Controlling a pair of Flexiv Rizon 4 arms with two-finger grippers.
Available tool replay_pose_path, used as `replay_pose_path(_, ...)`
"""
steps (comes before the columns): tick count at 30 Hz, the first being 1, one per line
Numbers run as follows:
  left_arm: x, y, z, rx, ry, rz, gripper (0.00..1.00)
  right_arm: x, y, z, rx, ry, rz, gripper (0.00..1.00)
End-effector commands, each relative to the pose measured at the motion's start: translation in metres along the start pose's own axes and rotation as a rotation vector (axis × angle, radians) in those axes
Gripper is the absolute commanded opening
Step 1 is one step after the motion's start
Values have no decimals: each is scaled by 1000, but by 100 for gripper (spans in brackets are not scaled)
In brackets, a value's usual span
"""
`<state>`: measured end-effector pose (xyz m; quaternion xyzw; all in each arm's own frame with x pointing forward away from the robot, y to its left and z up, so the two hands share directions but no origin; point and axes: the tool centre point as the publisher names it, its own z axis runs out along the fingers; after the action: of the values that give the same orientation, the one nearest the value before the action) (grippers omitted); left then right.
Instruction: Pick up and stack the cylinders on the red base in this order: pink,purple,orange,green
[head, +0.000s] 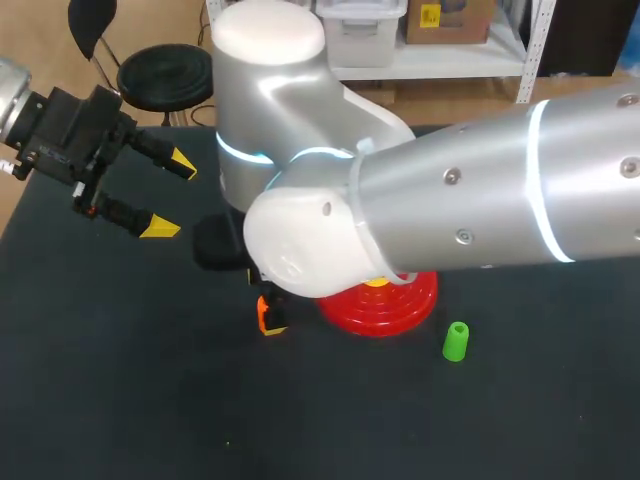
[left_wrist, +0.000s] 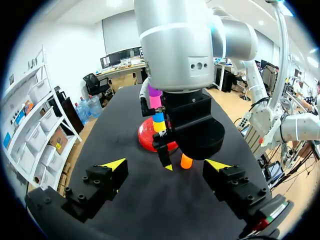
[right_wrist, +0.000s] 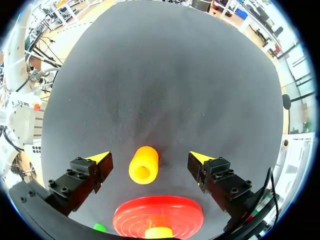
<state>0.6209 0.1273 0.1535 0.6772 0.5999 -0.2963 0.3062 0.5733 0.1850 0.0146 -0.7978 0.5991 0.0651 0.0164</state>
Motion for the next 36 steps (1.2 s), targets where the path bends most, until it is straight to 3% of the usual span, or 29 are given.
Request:
replay_pose_path(1, 1, -1, 0, -4, -2, 3, 100, -1, 1, 0, -2, -4, -5, 100)
replay_pose_path(30, 1, -1, 0, -4, -2, 3, 100, 4, 0, 2, -5, 24, 16, 100)
replay_pose_path(31, 1, -1, 0, -4, -2, 3, 100, 4, 0, 3, -7, 23, 15, 96)
replay_pose_path(32, 1, -1, 0, -4, -2, 3, 100, 4, 0, 3, -8, 23, 15, 30)
replay_pose_path(33, 1, -1, 0, -4, -2, 3, 100, 5, 0, 3, -7, 22, 15, 0)
replay_pose_path(36, 1, -1, 0, -4, -2, 3, 100, 5, 0, 4, -7, 24, 15, 0)
